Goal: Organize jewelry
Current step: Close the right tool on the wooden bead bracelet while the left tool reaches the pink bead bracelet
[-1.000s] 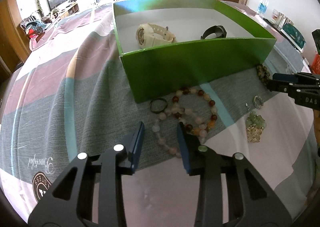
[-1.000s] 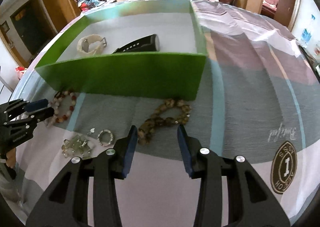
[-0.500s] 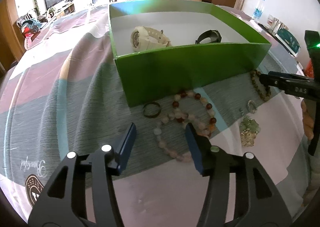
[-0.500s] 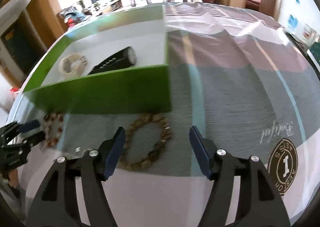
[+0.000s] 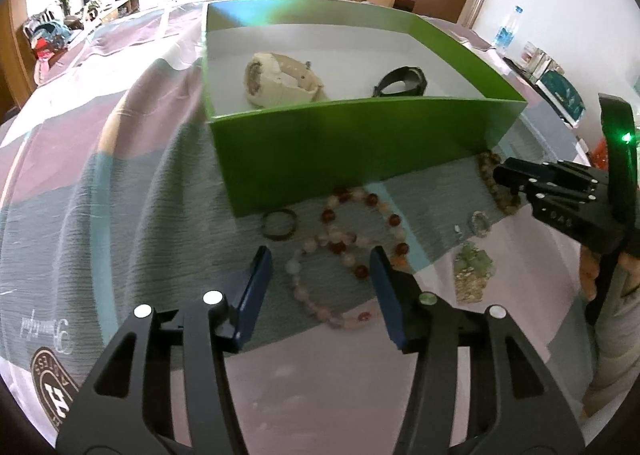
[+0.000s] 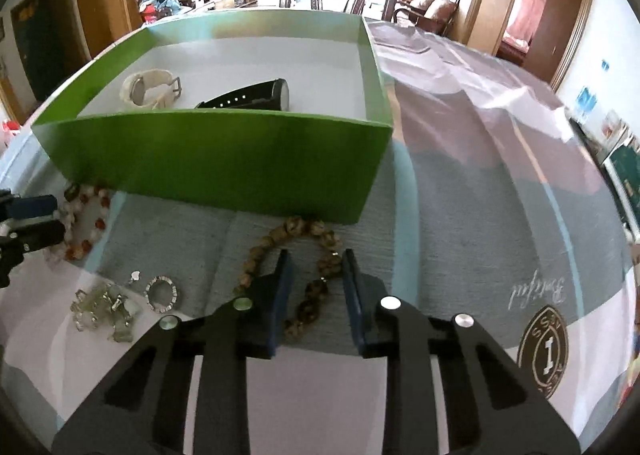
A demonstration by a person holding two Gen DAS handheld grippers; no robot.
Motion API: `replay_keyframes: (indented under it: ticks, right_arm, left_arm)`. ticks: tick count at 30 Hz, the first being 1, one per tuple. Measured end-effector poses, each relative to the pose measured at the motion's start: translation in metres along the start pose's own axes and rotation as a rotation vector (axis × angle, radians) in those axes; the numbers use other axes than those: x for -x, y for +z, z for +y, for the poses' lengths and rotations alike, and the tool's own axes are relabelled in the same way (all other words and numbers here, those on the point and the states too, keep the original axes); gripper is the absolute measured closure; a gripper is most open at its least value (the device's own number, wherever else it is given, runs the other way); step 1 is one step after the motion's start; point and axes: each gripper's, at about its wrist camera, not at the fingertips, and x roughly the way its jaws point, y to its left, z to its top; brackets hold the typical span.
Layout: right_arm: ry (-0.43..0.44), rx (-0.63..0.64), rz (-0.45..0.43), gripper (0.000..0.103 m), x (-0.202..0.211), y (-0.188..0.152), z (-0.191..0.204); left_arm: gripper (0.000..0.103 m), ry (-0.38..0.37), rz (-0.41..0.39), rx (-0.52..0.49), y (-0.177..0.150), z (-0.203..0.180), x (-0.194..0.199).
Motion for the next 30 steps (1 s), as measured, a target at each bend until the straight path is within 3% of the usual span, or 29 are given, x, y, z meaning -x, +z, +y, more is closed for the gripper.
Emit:
replay_keyframes:
  ticks: [2,5,8,13,15,17,21,24,30]
  right_arm:
    - [0.002,-0.003,0.001,0.075,0.000,0.000,0.000]
    - [0.020,-0.025,0.010,0.075,0.000,0.000,-0.003]
    - [0.026,-0.031,0.013,0.075,0.000,0.001,-0.003]
    - [0.025,-0.037,0.013,0.074,-0.001,0.003,-0.003]
    - [0.028,-0.045,0.016,0.074,-0.001,0.003,-0.003]
    - [0.019,-0.049,0.016,0.074,-0.001,0.003,-0.004]
    - [0.007,-0.036,0.017,0.076,-0.001,0.002,-0.005]
    - [0.017,-0.014,0.019,0.089,0.001,0.000,-0.001]
    - [0.011,-0.008,0.016,0.089,0.001,-0.001,0.001]
  left_arm:
    - [0.053,0.012,0.005,-0.019,0.001,-0.006,-0.002]
    - [0.053,0.106,0.010,-0.055,0.003,-0.016,-0.007]
    - [0.055,0.152,0.014,-0.084,0.005,-0.025,-0.012]
    - [0.063,0.150,0.022,-0.103,0.012,-0.032,-0.018]
    - [0.070,0.147,0.019,-0.100,0.014,-0.031,-0.018]
    - [0.087,0.147,0.018,-0.097,0.014,-0.030,-0.017]
    - [0.087,0.161,0.024,-0.094,0.012,-0.029,-0.016]
    - [0.087,0.173,0.019,-0.113,0.009,-0.031,-0.015]
    - [0.084,0.180,0.010,-0.118,0.009,-0.032,-0.016]
